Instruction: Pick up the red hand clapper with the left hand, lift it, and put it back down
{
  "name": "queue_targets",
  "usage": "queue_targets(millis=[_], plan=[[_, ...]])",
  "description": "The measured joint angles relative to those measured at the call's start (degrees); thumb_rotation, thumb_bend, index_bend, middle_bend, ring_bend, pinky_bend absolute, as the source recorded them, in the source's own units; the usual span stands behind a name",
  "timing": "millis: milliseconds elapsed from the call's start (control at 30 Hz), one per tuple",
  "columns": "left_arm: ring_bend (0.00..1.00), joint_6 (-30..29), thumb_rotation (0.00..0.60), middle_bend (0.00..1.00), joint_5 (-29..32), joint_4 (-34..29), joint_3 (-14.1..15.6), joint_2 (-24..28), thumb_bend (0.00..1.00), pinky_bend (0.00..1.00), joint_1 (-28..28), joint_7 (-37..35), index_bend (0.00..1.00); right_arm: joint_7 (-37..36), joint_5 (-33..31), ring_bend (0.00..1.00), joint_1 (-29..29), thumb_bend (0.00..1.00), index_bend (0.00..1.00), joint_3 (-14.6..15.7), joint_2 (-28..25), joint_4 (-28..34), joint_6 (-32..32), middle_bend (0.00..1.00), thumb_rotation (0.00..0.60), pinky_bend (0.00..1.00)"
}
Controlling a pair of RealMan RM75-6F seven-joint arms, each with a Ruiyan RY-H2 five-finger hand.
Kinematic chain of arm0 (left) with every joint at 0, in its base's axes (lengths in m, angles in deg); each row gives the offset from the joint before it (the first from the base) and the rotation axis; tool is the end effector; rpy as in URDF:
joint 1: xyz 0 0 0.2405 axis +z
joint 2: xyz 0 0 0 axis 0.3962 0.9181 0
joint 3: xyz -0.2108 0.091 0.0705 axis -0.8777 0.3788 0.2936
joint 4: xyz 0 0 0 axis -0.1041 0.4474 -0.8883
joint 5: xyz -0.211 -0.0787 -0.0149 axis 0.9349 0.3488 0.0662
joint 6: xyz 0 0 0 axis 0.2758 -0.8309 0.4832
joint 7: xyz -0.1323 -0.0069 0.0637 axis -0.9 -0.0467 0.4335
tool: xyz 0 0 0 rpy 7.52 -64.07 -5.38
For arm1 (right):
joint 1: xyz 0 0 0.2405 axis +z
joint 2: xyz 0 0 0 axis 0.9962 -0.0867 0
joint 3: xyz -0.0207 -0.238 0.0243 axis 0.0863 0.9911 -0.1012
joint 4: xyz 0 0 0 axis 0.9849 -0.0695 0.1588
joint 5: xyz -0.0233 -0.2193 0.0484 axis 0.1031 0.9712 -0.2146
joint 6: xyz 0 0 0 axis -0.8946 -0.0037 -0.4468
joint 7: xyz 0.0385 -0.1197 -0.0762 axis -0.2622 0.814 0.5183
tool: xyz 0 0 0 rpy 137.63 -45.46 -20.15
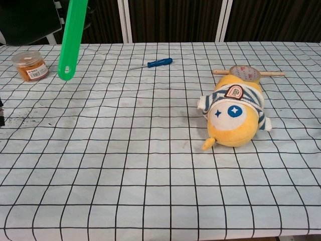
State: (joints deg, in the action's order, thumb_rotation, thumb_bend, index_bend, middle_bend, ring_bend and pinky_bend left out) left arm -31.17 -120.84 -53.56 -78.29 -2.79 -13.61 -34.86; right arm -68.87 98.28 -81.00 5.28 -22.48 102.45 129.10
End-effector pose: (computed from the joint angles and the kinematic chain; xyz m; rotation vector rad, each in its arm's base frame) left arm -0.0889 0.2924 0.0395 1.1328 2.0963 1.8158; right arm -0.3132 -0.1820 0.1400 1.3003 -1.0723 0.8735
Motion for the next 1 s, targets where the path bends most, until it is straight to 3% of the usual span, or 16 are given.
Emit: queue_targets(millis=[133,233,333,567,667,800,1000], plan=[[0.71,0.16,0.6,0.83,-0.2,1.02,0.31,-0.08,0.51,0.74,-0.03,1.97,0.77,0.05,-0.02,0.18,0.02,0.12,0.21,0.04,-0.01,0.0,-0.11,0.11,0.6,0.15],[0.71,-0.09,0.6,0.83,-0.61,2.46,0.64,-0.71,0.51,0.74,-0.04,10.07,0.77,-0.01,-0.05,0.18,0.03,0.12,0.21,0.03,-0.05,0.03,-0.15,0.11,0.6,0.15],[0.71,-0.72,0.6,0.83,-1.39,4.62,1.08,-1.81,0.51,0.74,-0.01,23.86,0.77,-0.09,-0.04,0.18,0.02,0.12,0.21,0.03,-0.1,0.02,-0.14,0.11,0.6,0.15],[0.71,-1.48,0.6,0.83,-3.18,11.79,2.74,-5.82,0.51,0.74,-0.01,65.15,0.77,-0.18,-0.13,0.18,0.03,0.12,0.21,0.01,-0.15,0.03,-0.23,0.11,0.6,0.15],[0.71,-0.7,0.6,0.83,-3.64,15.51,3.84,-7.66,0.51,0.74,-0.25,76.91,0.77,-0.22,-0.19,0.18,0.05,0.12,0.21,0.01,-0.18,0.06,-0.32,0.11,0.6,0.15],[0.7,1.29,0.6,0.82,-4.2,20.64,5.6,-9.77,0.51,0.74,-0.85,84.03,0.77,-0.38,-0.31,0.18,0.06,0.12,0.21,0.02,-0.26,0.16,-0.46,0.11,0.6,0.15],[0.69,4.48,0.6,0.81,-4.97,24.44,7.95,-10.99,0.51,0.73,-1.87,83.22,0.76,-0.41,-0.32,0.18,0.08,0.12,0.21,0.04,-0.32,0.19,-0.54,0.11,0.6,0.15]])
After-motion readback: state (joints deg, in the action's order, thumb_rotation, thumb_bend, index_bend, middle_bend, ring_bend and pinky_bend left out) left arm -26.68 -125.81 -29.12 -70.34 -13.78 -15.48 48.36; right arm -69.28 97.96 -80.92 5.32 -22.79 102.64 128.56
